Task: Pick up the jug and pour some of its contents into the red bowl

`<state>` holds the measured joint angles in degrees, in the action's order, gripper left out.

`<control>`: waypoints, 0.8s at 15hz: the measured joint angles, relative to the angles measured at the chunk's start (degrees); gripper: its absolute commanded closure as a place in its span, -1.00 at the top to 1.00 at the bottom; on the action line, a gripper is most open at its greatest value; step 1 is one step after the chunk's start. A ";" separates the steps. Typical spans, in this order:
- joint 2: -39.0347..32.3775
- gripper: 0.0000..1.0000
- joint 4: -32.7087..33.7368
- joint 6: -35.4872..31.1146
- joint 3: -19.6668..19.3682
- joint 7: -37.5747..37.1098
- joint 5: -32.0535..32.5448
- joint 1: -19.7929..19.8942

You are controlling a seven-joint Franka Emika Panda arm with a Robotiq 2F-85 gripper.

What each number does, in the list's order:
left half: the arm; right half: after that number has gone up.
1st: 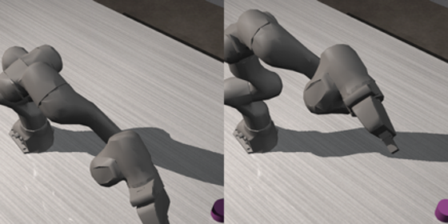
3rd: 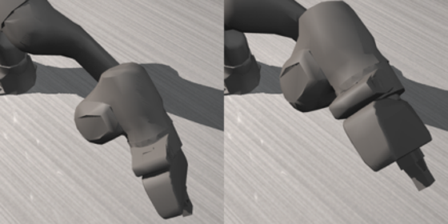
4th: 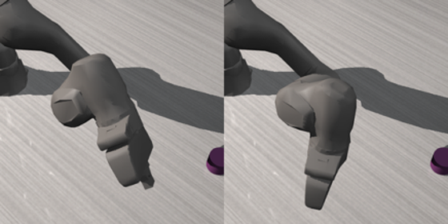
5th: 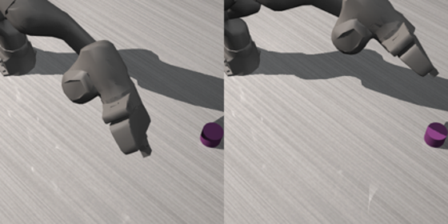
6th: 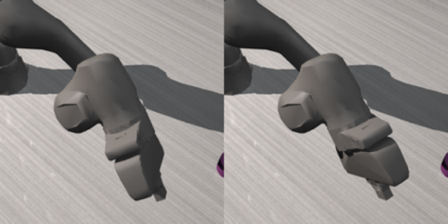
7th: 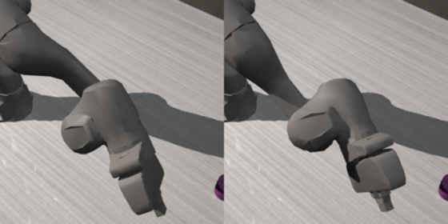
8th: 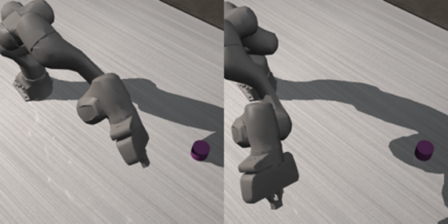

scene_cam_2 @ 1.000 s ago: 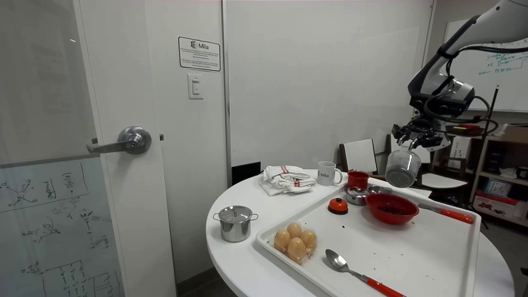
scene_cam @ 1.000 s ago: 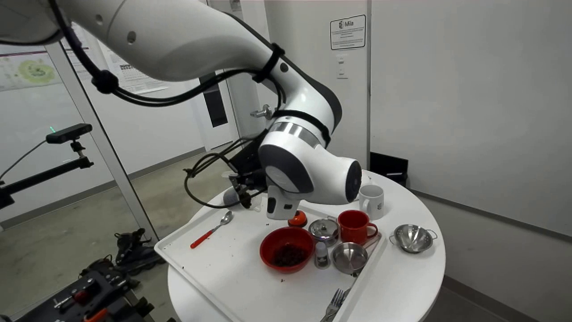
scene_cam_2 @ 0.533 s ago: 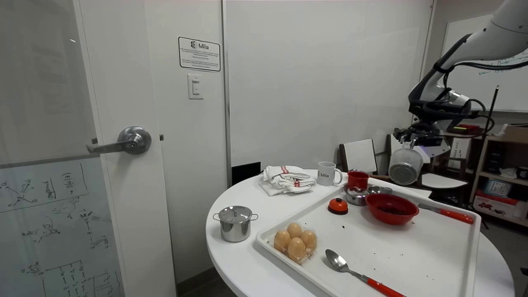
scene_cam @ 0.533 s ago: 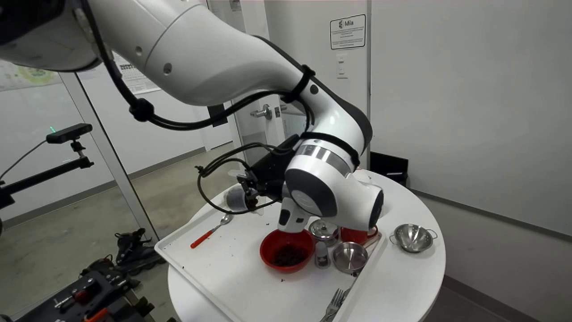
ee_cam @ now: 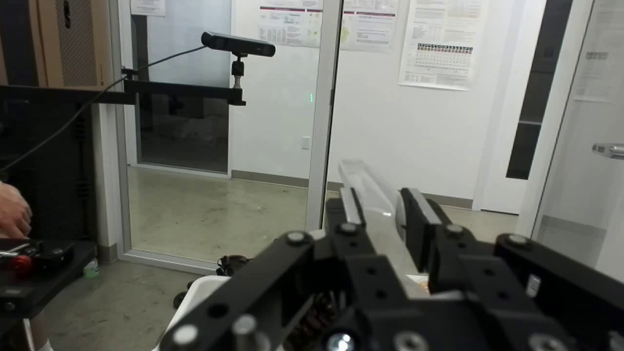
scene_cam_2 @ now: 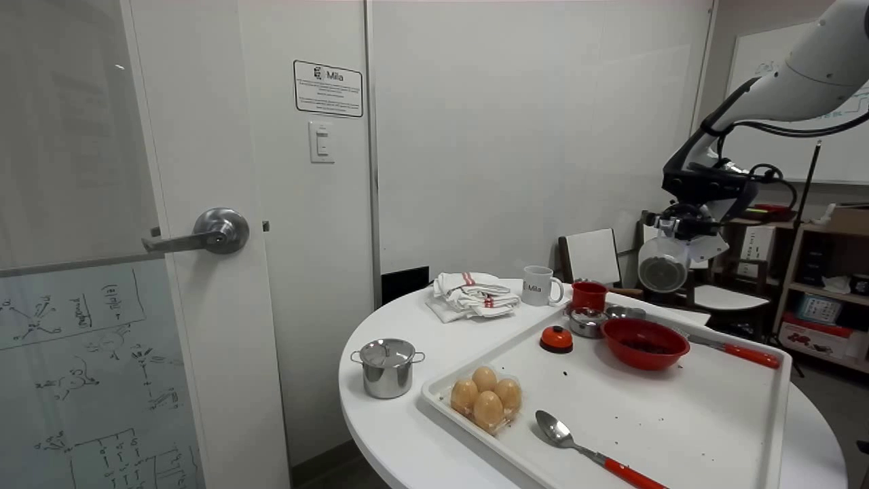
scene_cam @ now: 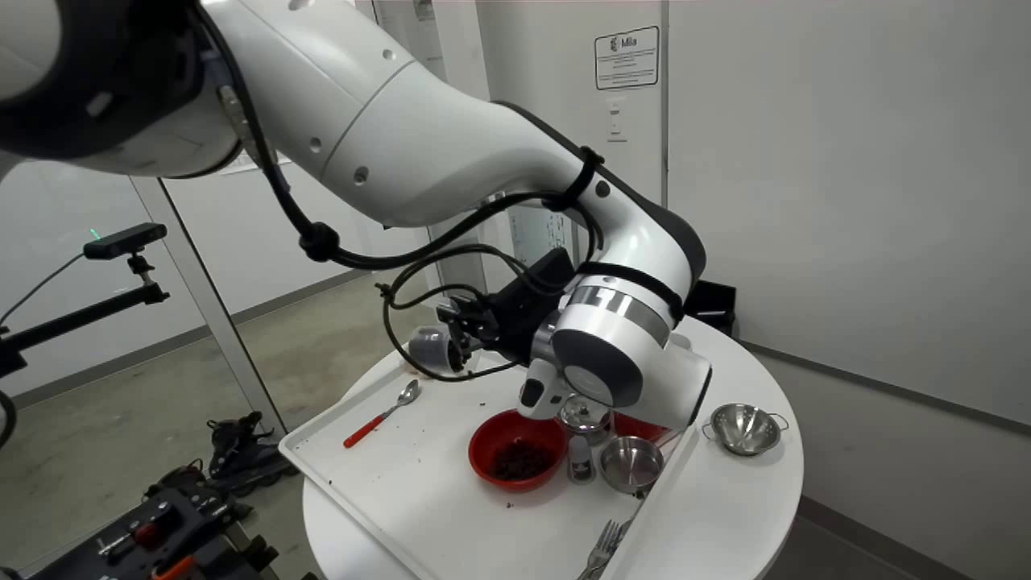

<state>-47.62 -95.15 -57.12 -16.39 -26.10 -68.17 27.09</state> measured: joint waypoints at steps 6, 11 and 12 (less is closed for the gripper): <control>-3.83 -0.81 4.77 5.11 0.00 -2.40 -2.51 1.54; -6.11 -0.81 7.75 8.68 0.01 -3.80 -3.65 2.40; -6.50 -0.81 8.26 9.17 0.01 -4.05 -3.79 2.47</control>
<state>-54.12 -86.89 -47.95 -16.38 -30.15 -71.96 29.56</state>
